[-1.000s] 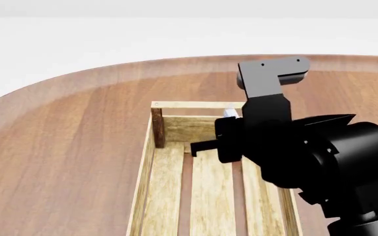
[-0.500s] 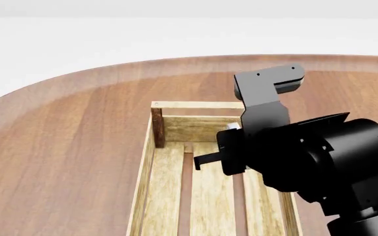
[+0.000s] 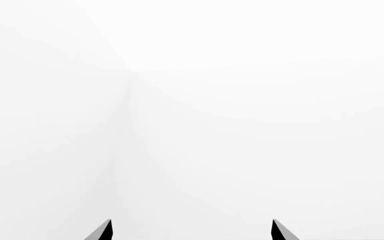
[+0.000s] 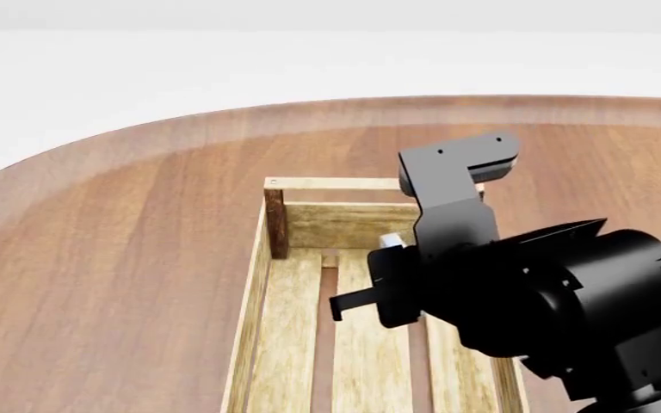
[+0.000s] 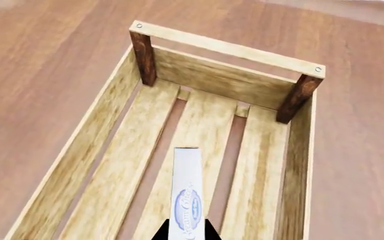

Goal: Pick up the cream cheese and put it in the tray.

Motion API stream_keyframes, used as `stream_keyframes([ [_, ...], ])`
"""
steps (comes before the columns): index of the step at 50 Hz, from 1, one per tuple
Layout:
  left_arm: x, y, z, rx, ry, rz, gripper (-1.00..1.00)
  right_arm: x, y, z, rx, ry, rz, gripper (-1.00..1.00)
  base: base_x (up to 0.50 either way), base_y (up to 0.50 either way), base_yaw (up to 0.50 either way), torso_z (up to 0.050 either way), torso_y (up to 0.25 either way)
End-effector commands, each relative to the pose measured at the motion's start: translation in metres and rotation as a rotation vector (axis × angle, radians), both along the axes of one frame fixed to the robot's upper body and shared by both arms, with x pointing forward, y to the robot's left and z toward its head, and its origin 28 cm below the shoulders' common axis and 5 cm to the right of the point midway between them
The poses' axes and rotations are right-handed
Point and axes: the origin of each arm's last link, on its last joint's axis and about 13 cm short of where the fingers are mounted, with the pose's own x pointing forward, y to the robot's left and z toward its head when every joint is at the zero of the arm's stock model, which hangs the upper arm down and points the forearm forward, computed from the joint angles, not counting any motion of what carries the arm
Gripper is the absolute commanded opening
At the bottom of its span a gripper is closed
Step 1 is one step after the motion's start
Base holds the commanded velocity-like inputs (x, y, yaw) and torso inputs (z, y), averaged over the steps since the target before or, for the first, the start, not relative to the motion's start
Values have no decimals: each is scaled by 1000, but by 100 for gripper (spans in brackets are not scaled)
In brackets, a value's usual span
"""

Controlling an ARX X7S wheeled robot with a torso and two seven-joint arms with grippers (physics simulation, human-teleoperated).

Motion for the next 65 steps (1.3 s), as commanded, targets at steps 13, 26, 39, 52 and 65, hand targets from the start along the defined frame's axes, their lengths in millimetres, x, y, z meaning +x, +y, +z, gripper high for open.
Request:
stream_keyframes([
  [13, -1, -1, 0, 5, 5, -3, 100, -1, -11, -3, 130, -10, 15, -100, 0, 0, 0, 0, 1],
  [26, -1, -1, 0, 9, 8, 16, 100, 2, -14, -10, 127, 2, 4, -100, 0, 0, 0, 0, 0],
  [39, 0, -1, 0, 3, 3, 32, 100, 2, -9, -11, 106, -1, 18, -100, 0, 0, 0, 0, 1],
  [52, 0, -1, 0, 4, 1, 34, 100, 4, -3, -15, 118, 7, 47, -100, 0, 0, 0, 1, 0],
  [65, 1, -1, 1, 8, 5, 46, 100, 4, -3, -15, 125, 5, 56, -100, 0, 0, 0, 0, 1],
])
